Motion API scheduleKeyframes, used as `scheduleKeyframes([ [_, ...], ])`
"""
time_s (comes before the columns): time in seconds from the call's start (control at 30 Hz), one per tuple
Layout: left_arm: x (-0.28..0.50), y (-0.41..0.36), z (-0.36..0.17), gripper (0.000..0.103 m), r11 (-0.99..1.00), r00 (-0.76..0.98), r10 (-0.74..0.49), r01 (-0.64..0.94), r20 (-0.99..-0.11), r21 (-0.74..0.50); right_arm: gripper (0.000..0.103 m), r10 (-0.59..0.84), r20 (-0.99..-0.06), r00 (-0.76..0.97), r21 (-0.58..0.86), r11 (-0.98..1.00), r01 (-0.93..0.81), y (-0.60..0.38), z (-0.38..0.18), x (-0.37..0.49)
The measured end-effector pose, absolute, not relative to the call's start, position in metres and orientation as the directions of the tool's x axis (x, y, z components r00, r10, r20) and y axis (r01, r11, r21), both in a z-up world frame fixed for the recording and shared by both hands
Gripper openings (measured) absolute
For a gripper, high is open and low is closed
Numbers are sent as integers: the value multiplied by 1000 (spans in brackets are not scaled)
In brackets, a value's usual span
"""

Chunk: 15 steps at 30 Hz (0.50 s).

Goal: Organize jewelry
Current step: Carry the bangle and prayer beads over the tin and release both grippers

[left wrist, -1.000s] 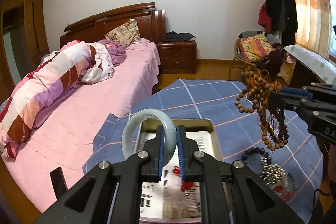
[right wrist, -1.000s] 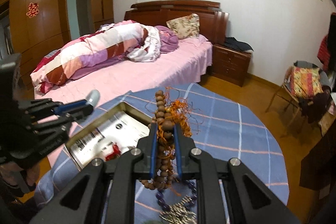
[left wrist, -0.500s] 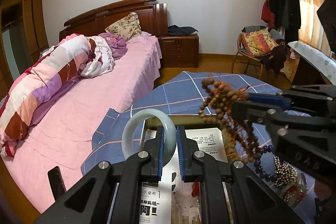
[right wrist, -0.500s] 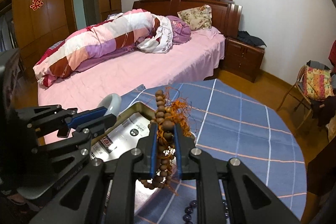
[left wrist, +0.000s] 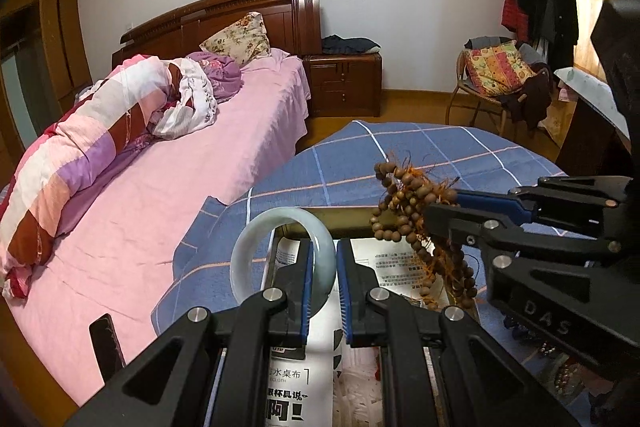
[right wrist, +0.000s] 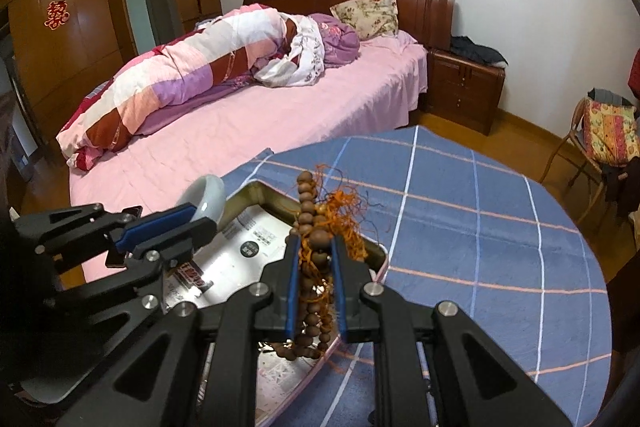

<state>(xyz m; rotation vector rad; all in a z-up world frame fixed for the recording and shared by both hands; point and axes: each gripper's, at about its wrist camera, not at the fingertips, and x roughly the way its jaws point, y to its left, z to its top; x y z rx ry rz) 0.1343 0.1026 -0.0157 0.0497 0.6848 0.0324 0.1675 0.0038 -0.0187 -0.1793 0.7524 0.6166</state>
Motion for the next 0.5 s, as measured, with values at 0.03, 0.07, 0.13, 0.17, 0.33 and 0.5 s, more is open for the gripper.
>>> scheduleKeyframes([
  [0.03, 135, 102, -16, 11, 998, 774, 49, -14, -631, 60, 17, 456, -689, 563, 61, 811, -582, 4, -20, 168],
  [0.07, 134, 101, -16, 11, 998, 774, 53, -13, -631, 67, 17, 454, -693, 560, 61, 811, -582, 5, -22, 169],
  [0.13, 133, 98, -16, 11, 996, 775, 61, -10, -629, 84, 17, 451, -697, 558, 61, 812, -580, 5, -24, 171],
  [0.17, 134, 97, -17, 11, 996, 774, 61, -8, -630, 87, 17, 448, -699, 557, 61, 814, -578, 6, -26, 172],
  [0.33, 137, 93, -21, 10, 995, 768, 62, 6, -637, 103, 17, 437, -713, 548, 65, 819, -569, 2, -32, 175],
  [0.5, 141, 86, -26, 0, 993, 757, 53, 28, -652, 113, 17, 430, -723, 540, 67, 822, -565, 2, -36, 179],
])
